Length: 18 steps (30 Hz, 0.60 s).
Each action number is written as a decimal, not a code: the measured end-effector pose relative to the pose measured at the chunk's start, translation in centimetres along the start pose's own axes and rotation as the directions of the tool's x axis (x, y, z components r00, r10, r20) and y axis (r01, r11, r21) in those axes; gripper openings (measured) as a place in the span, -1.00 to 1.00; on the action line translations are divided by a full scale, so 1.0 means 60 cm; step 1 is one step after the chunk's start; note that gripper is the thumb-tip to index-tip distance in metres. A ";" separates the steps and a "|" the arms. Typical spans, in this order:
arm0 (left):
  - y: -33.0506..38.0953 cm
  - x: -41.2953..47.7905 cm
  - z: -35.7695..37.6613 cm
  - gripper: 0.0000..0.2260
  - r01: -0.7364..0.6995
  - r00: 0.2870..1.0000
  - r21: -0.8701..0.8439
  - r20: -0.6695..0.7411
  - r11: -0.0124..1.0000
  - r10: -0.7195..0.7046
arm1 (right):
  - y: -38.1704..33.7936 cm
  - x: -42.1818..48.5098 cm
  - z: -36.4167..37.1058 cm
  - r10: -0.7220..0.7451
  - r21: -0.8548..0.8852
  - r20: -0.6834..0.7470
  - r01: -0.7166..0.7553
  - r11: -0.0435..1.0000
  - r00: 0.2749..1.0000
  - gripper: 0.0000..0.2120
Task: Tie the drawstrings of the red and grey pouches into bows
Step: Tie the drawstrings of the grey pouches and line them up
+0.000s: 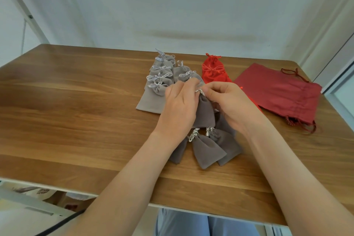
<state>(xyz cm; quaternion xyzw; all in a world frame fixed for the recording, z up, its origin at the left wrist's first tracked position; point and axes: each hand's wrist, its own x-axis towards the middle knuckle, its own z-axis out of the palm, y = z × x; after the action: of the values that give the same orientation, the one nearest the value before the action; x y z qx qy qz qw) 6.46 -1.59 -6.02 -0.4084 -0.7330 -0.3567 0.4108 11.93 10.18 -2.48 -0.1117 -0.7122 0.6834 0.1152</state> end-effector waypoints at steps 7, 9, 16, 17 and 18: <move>-0.003 0.003 -0.001 -0.76 0.053 0.999 -0.058 -0.001 0.997 -0.053 | 0.000 0.000 0.007 -0.054 -0.002 -0.003 0.054 0.999 0.999 -0.85; 0.001 0.006 -0.004 -0.76 0.230 0.973 -0.146 0.026 0.962 -0.229 | 0.002 0.001 0.010 -0.067 0.023 0.025 0.067 0.998 0.997 -0.84; -0.005 0.008 -0.008 -0.83 0.328 0.943 0.082 -0.097 0.941 -0.320 | 0.008 0.006 0.017 -0.076 0.101 0.047 0.071 0.992 0.996 -0.86; -0.004 0.007 -0.007 -0.85 0.306 0.951 0.096 -0.087 0.947 -0.298 | 0.008 0.006 0.019 -0.070 0.105 0.049 0.064 0.992 0.996 -0.86; -0.003 0.007 -0.007 -0.85 0.283 0.958 0.104 -0.078 0.953 -0.276 | 0.008 0.006 0.020 -0.064 0.108 0.054 0.058 0.992 0.996 -0.85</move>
<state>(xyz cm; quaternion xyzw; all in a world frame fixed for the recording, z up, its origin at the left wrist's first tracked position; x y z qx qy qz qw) 6.32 -1.91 -5.52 -0.2649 -0.7895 -0.3813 0.4015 11.23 9.15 -3.02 -0.0639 -0.6810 0.7193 0.1215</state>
